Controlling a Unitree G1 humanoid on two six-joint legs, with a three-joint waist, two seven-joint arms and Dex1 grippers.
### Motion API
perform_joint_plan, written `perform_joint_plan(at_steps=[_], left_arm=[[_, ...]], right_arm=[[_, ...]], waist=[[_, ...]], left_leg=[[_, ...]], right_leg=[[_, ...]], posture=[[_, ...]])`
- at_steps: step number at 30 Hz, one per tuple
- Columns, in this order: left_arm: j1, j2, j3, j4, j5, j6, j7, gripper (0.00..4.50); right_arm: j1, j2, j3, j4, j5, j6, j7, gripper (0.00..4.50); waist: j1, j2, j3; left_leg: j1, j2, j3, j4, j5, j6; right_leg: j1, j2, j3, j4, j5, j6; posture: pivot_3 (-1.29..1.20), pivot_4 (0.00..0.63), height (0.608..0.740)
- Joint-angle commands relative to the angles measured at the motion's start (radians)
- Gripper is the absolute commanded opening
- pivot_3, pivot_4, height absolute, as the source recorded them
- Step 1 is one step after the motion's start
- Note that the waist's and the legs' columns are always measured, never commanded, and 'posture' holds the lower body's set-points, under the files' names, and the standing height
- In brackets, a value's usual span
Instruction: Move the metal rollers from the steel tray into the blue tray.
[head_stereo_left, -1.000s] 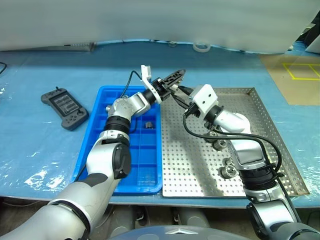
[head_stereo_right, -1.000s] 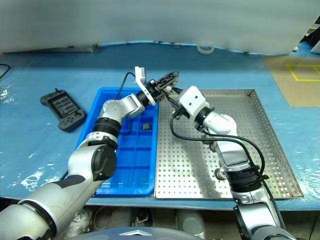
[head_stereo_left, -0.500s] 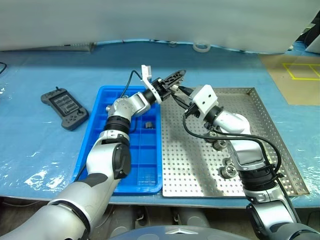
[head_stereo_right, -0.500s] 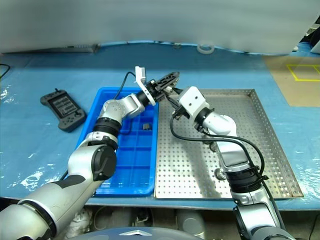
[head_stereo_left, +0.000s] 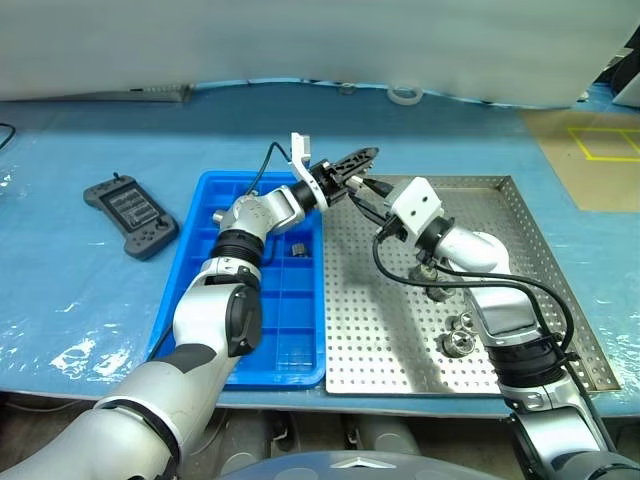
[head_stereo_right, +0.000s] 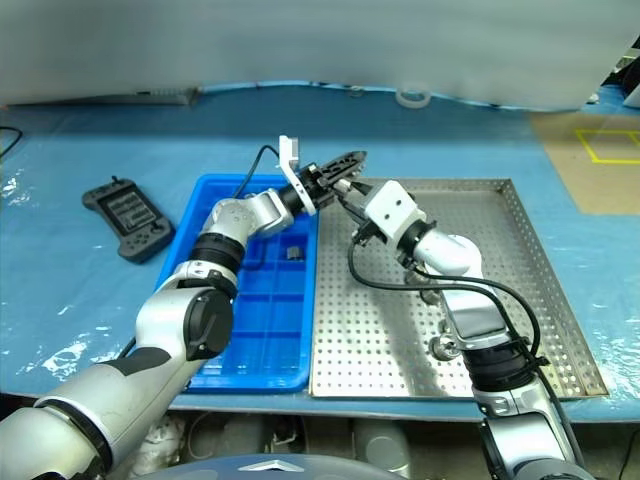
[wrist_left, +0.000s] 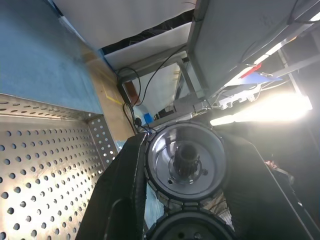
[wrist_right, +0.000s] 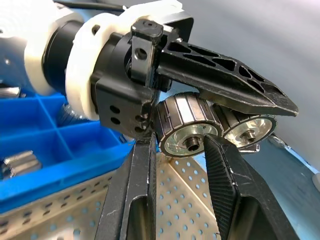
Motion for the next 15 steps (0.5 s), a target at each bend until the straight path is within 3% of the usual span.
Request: perform_joint_plan(at_steps=[1,9,15], left_arm=[[-0.014,0.108,0.054,-0.021,-0.008,-0.059,-0.004,1.71],[-0.026,0.124,0.057,0.003,-0.007,-0.082,-0.008,1.71],[-0.018,0.128,0.04,-0.023,0.004,-0.064,-0.02,1.71]], right_arm=[[0.076,-0.073,-0.116,-0.044,0.016,-0.002,0.006,1.02],[0.185,-0.13,-0.17,-0.08,0.033,-0.008,0.021,1.02],[0.169,-0.113,-0.178,-0.076,0.022,-0.001,-0.006,1.02]], waist=[[0.002,0.0,0.0],[0.01,0.0,0.0],[0.02,0.0,0.0]], left_leg=[[0.0,0.0,0.0,0.0,0.0,0.0],[0.002,0.0,0.0,-0.002,0.001,-0.002],[0.001,0.0,0.0,-0.002,0.001,0.0]], right_leg=[[0.0,0.0,0.0,0.0,0.0,0.0],[0.001,0.0,0.0,0.0,0.0,0.0],[0.0,-0.001,-0.001,-0.001,0.0,-0.001]], posture=[[-0.32,0.15,0.74],[-0.31,0.15,0.74],[-0.32,0.15,0.74]])
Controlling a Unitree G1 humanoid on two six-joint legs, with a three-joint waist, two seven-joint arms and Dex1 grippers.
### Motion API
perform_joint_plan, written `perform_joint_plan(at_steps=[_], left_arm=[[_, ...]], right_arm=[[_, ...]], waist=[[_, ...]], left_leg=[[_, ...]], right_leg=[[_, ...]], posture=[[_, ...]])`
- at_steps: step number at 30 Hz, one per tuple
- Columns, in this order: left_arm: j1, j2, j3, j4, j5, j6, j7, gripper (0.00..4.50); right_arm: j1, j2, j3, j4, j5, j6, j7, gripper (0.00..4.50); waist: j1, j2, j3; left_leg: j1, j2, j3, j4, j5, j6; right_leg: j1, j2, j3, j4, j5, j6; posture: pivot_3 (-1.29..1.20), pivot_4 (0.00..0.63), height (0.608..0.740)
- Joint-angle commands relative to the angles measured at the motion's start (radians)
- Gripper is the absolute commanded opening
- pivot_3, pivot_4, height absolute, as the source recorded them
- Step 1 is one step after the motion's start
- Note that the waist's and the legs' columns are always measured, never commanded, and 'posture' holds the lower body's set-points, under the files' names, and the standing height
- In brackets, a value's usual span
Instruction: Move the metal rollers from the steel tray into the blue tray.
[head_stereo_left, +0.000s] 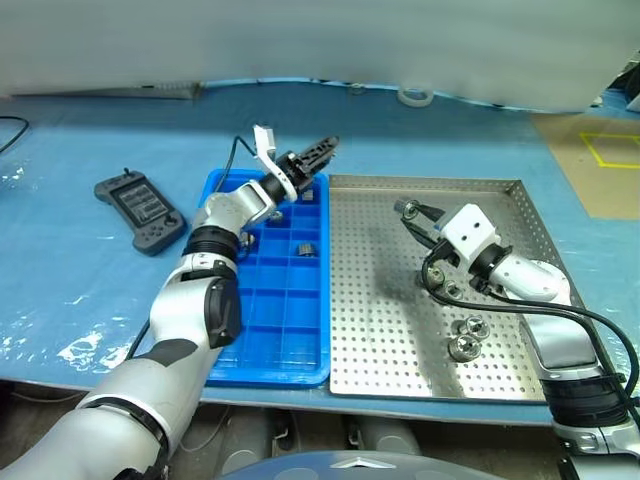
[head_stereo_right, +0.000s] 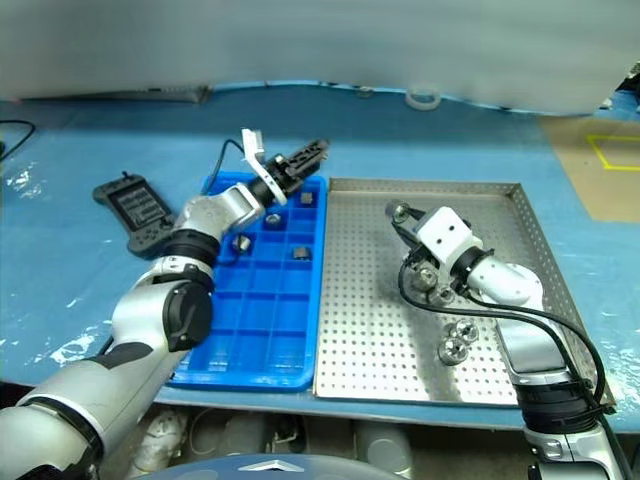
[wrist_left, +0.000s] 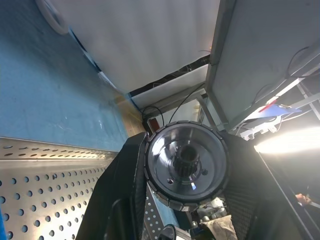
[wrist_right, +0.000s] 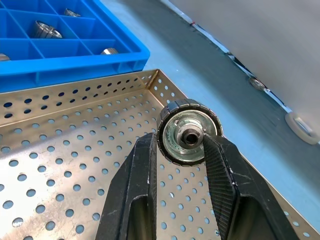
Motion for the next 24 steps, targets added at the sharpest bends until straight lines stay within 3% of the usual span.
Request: perform_joint_plan(at_steps=[1,6,10,18,24], left_arm=[[-0.01,0.018,-0.03,-0.067,0.009,0.026,-0.03,1.71],[0.226,0.173,-0.369,-0.545,0.148,-0.016,-0.315,1.71],[0.375,0.369,-0.498,-0.78,0.26,-0.204,-0.484,1.71],[0.482,0.526,-0.485,-0.874,0.375,-0.533,-0.535,1.71],[0.615,0.668,-0.377,-0.825,0.371,-0.58,-0.527,1.71]], right_arm=[[-0.024,0.015,-0.025,-0.034,0.004,-0.007,-0.031,1.02],[-0.011,0.019,-0.016,-0.061,0.012,0.011,-0.023,1.02],[0.031,0.012,-0.01,-0.054,0.015,0.007,0.0,1.02],[0.026,0.017,0.011,-0.025,0.014,-0.006,0.023,1.02],[0.024,0.03,0.039,-0.021,0.009,-0.014,0.031,1.02]], waist=[[0.0,0.0,0.0],[-0.003,0.0,0.0],[0.003,0.0,0.0],[0.031,0.002,0.002],[0.027,0.002,0.002]], left_leg=[[0.0,0.0,0.0,0.0,0.0,0.0],[0.001,0.002,0.001,-0.004,0.001,-0.002],[0.002,0.004,0.002,-0.007,0.003,-0.006],[0.012,0.005,0.002,-0.008,0.005,-0.012],[0.012,0.005,0.002,-0.013,0.008,-0.017]], right_leg=[[0.0,0.0,0.0,0.0,0.0,0.0],[-0.001,0.0,0.0,0.0,0.0,0.0],[-0.002,0.002,-0.002,0.0,0.0,0.0],[0.011,0.002,-0.004,-0.002,0.0,0.0],[0.009,0.002,-0.004,-0.003,0.0,0.0]], posture=[[-0.32,0.15,0.74],[-0.31,0.15,0.74],[-0.27,0.15,0.74],[-0.22,0.15,0.74],[-0.18,0.15,0.74]])
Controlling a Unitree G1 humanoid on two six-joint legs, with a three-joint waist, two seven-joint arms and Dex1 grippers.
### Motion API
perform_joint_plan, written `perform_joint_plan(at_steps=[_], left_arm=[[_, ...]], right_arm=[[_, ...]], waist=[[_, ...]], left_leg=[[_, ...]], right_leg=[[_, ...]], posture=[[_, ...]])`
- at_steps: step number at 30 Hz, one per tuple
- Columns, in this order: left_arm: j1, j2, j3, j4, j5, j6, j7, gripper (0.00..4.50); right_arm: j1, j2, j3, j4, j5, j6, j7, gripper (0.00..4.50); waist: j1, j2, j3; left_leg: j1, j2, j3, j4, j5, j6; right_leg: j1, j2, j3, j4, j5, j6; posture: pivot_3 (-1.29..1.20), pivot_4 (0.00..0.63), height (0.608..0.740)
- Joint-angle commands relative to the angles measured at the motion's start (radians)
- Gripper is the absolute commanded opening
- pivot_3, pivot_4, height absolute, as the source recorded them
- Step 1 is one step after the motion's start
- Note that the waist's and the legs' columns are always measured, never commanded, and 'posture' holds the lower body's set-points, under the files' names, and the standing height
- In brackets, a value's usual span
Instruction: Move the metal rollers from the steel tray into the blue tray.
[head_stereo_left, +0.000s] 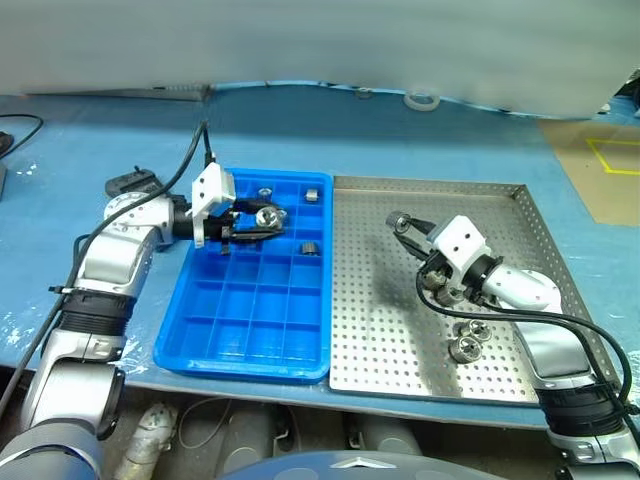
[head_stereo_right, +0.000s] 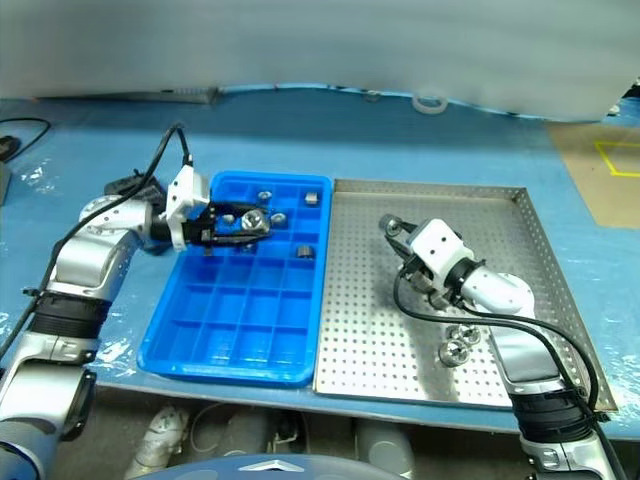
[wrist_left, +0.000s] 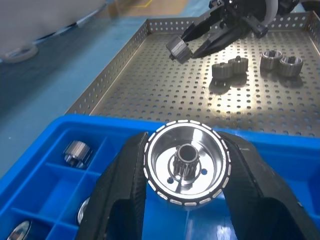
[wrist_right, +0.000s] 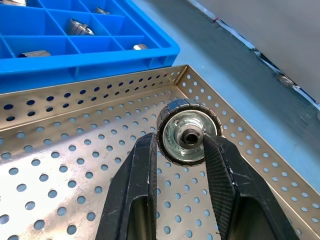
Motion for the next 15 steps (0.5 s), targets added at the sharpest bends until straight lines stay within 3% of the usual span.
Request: perform_joint_plan(at_steps=[1,15], left_arm=[[0.075,0.082,0.105,0.012,-0.005,-0.02,0.022,1.71],[0.411,0.091,0.243,-0.123,-0.049,0.021,0.167,1.71]], right_arm=[[-0.017,0.011,0.005,-0.015,0.008,-0.029,0.0,1.02],[-0.163,0.061,0.094,0.126,-0.002,-0.096,0.052,1.02]], waist=[[-0.004,0.0,0.0],[0.042,-0.005,-0.001]], left_leg=[[0.0,0.0,0.0,-0.003,0.001,-0.001],[0.0,0.0,0.0,-0.01,0.006,-0.005]], right_leg=[[-0.002,0.0,0.0,0.0,0.0,0.0],[-0.006,0.0,-0.002,0.003,0.0,0.0]], posture=[[-0.17,0.15,0.74],[-0.03,0.15,0.74]])
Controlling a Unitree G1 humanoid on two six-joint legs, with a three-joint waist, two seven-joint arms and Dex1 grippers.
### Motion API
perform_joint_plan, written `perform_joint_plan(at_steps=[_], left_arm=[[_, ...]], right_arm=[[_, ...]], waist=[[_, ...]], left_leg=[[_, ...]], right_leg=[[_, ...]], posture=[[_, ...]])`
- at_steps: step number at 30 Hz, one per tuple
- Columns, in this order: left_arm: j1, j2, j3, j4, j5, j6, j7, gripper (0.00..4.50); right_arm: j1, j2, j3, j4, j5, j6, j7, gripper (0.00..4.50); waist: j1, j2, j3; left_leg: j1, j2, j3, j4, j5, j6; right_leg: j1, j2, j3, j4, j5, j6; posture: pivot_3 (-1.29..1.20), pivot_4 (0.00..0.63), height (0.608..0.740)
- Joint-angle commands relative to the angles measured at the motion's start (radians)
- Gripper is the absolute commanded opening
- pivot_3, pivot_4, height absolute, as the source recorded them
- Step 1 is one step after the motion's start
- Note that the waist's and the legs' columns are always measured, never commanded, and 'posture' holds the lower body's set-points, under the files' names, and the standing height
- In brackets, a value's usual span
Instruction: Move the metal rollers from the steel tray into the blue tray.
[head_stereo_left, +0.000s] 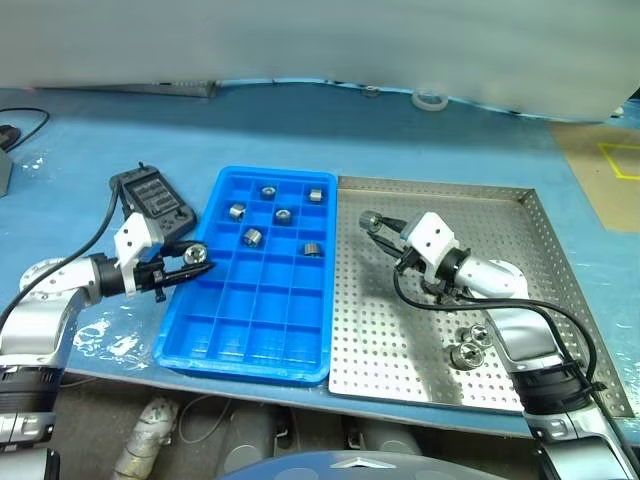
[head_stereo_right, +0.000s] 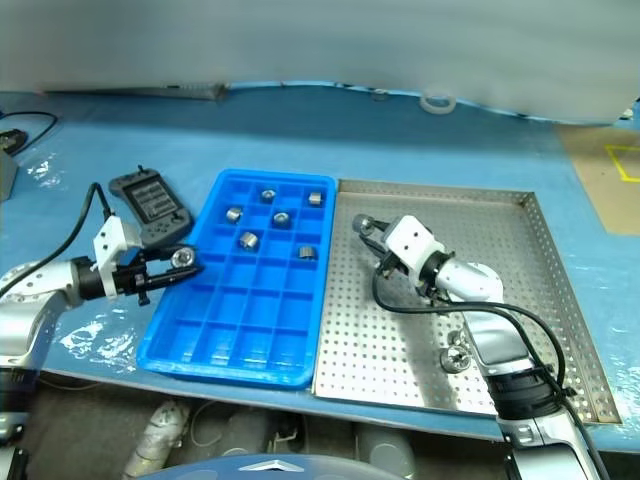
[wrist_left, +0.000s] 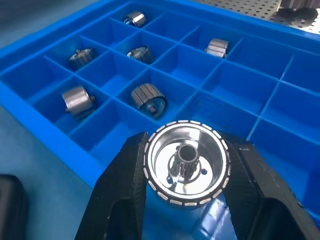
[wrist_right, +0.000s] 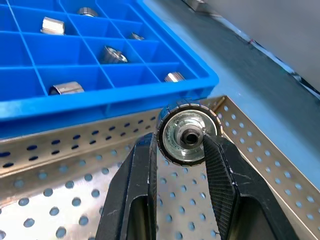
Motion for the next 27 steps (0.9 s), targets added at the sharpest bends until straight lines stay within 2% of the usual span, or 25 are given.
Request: perform_joint_plan(at_steps=[1,9,17,25,27], left_arm=[[0.036,-0.01,0.032,-0.06,-0.015,0.004,0.046,1.71],[-0.031,-0.099,-0.044,-0.064,0.025,0.045,0.175,1.71],[-0.059,-0.098,-0.094,-0.021,0.051,0.043,0.161,1.71],[-0.111,-0.125,-0.148,0.033,0.101,0.016,0.174,4.31],[-0.127,-0.134,-0.16,0.021,0.082,0.029,0.151,4.31]], right_arm=[[-0.043,0.004,0.003,0.013,0.006,-0.042,0.017,1.02],[-0.069,0.012,0.015,0.05,0.002,-0.065,0.028,1.02],[-0.05,0.021,0.011,0.03,-0.001,-0.057,0.011,1.02],[-0.047,0.023,0.005,0.026,-0.002,-0.055,-0.003,1.02],[-0.047,0.022,0.004,0.027,-0.001,-0.055,-0.004,1.02]], waist=[[0.013,0.0,0.0],[0.043,0.0,0.0],[0.041,0.0,0.0],[0.042,0.0,0.0],[0.042,0.0,0.0]], left_leg=[[0.0,0.0,0.0,0.0,0.0,0.0],[0.006,0.002,0.0,0.0,0.002,-0.003],[0.006,0.003,0.0,0.0,0.002,-0.003],[0.009,0.003,0.0,-0.001,0.003,-0.004],[0.009,0.003,0.0,-0.001,0.003,-0.005]], right_leg=[[0.0,0.0,0.0,0.0,0.0,0.0],[0.007,0.0,-0.003,0.0,0.0,0.0],[0.007,0.0,-0.004,0.0,0.0,0.0],[0.01,0.0,-0.004,0.001,0.0,0.0],[0.01,0.0,-0.004,0.001,0.0,0.0]], posture=[[-0.02,0.15,0.74],[-0.01,0.15,0.74],[-0.04,0.15,0.74],[-0.05,0.15,0.74],[-0.05,0.15,0.74]])
